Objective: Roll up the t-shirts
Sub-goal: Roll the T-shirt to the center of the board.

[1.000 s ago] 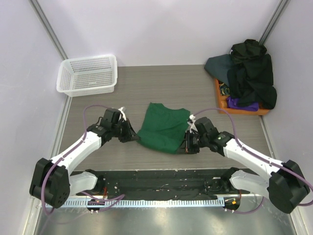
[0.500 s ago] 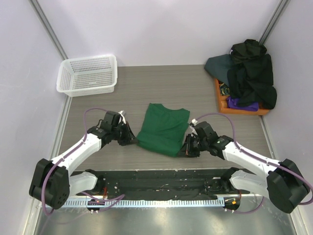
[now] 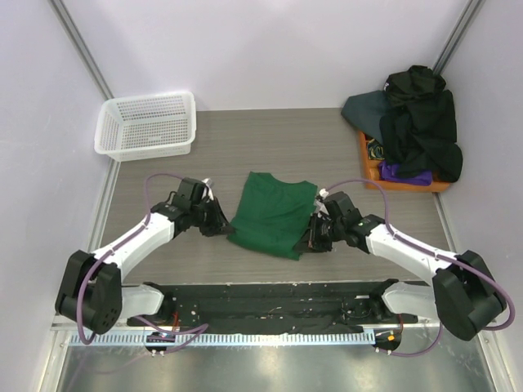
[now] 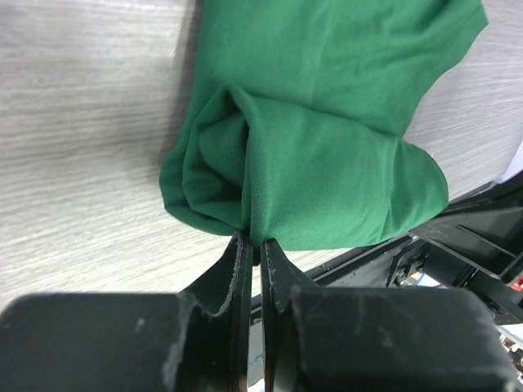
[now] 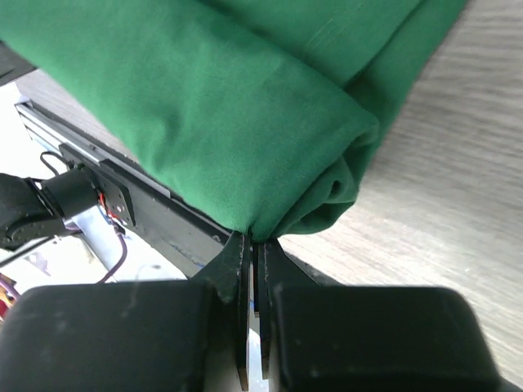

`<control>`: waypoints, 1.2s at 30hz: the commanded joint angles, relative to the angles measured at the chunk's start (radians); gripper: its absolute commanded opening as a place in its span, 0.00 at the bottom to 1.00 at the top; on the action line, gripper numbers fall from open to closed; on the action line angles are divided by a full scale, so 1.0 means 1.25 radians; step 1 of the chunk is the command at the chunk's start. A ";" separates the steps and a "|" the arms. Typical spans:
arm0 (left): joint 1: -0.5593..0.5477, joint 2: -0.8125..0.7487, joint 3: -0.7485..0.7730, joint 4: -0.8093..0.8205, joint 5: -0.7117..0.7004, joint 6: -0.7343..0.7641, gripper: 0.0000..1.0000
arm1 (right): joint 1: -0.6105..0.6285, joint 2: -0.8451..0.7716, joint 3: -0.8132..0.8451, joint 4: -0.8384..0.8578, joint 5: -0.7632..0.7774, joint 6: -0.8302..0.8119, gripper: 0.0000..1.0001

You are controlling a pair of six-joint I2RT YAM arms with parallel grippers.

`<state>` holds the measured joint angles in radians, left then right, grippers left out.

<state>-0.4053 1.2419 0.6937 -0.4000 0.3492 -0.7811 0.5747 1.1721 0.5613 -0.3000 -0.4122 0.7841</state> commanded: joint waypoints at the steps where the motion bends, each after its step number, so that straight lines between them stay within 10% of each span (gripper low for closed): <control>1: 0.005 0.036 0.045 0.033 -0.003 0.009 0.09 | -0.047 0.027 0.026 0.023 -0.048 -0.031 0.05; 28: 0.026 0.403 0.172 0.198 0.009 -0.001 0.09 | -0.256 0.345 0.147 0.093 -0.094 -0.155 0.13; 36: 0.025 0.320 0.059 0.360 -0.030 -0.106 0.10 | -0.256 0.296 0.215 0.068 -0.076 -0.181 0.45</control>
<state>-0.3790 1.6894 0.8368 -0.0761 0.3927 -0.8474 0.2604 1.5890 0.7631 -0.2165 -0.5575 0.6033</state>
